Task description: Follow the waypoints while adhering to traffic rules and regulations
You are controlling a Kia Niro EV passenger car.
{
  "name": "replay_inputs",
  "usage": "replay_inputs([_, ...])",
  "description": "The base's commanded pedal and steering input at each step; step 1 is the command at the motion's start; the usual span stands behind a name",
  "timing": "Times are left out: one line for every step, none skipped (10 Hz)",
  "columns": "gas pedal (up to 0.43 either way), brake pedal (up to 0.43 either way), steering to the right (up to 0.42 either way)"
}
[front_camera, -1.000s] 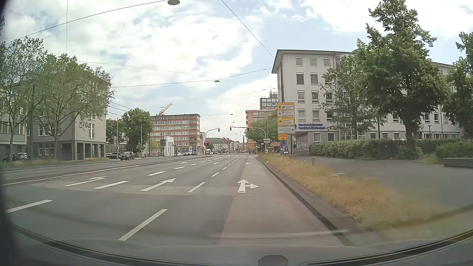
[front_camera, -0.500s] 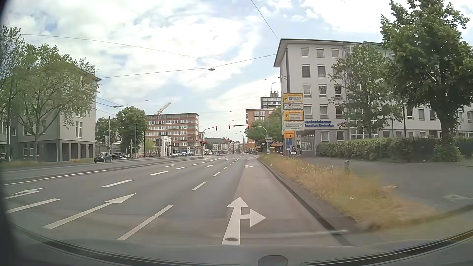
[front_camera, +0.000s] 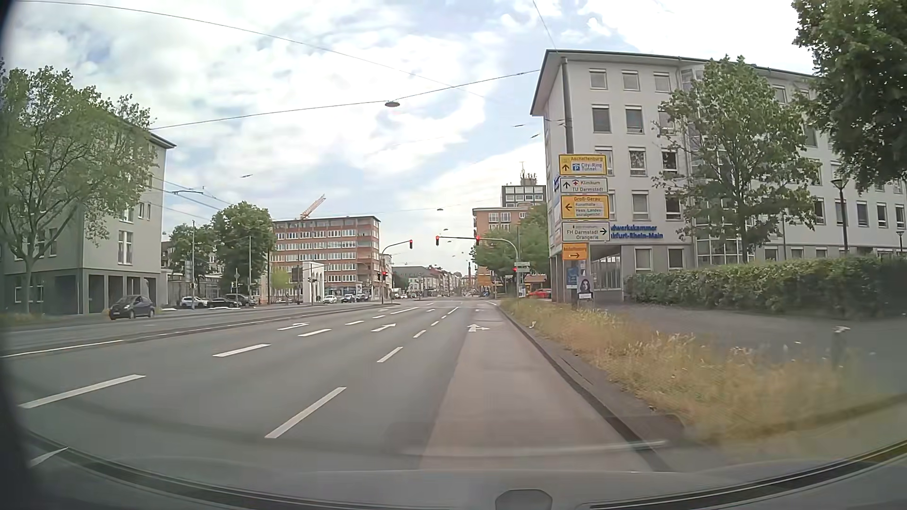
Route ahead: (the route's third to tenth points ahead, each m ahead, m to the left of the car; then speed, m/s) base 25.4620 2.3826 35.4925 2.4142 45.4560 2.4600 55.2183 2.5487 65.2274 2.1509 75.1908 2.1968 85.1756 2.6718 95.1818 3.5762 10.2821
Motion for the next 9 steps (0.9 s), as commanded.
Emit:
replay_inputs([0.000,0.165,-0.002])
replay_inputs([0.000,0.165,-0.002])
replay_inputs([0.000,0.165,-0.001])
replay_inputs([0.000,0.165,-0.002])
replay_inputs([0.000,0.165,-0.002])
replay_inputs([0.000,0.165,-0.001])
replay_inputs([0.000,0.165,-0.001])
replay_inputs([0.000,0.165,-0.002])
replay_inputs([0.000,0.165,-0.001])
